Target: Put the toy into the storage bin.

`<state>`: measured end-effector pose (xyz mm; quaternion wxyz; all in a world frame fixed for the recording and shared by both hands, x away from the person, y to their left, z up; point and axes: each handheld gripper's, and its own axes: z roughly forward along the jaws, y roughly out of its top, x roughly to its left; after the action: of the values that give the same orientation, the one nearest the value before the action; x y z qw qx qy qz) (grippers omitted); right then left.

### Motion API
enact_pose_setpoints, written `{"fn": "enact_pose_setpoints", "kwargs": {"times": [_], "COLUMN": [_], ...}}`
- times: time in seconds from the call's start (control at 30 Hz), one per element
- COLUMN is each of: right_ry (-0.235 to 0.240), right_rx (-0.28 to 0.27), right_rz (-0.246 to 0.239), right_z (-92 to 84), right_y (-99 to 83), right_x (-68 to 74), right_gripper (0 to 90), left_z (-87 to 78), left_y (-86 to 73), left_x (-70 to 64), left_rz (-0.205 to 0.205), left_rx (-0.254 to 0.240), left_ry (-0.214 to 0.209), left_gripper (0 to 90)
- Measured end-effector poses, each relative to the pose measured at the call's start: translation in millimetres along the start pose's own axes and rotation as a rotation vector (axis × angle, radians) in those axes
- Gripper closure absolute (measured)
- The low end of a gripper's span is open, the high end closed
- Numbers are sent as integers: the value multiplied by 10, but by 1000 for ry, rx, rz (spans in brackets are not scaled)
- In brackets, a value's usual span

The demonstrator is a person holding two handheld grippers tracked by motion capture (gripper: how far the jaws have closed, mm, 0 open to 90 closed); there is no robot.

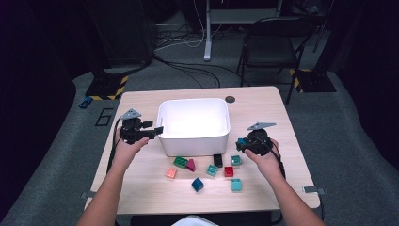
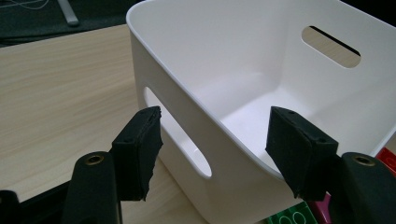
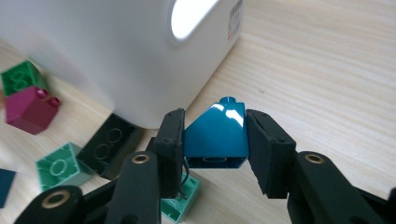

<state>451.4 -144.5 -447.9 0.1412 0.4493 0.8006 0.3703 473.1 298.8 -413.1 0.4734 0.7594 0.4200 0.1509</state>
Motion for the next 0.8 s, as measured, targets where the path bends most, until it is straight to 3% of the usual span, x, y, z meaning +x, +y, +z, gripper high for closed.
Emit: {"fn": "enact_pose_setpoints", "kwargs": {"times": [0.33, 0.8], "right_ry": [9, 21], "right_rx": [-25, -55], "right_rz": [-23, -50], "right_z": [-405, -664], "right_y": [333, 729], "right_x": [1, 22], "right_gripper": [586, 586], "left_z": [9, 31], "left_y": [0, -2], "left_x": [1, -4], "left_rz": [0, -1], "left_rx": [4, 1], "left_ry": [-1, -5], "left_gripper": [353, 353]}}
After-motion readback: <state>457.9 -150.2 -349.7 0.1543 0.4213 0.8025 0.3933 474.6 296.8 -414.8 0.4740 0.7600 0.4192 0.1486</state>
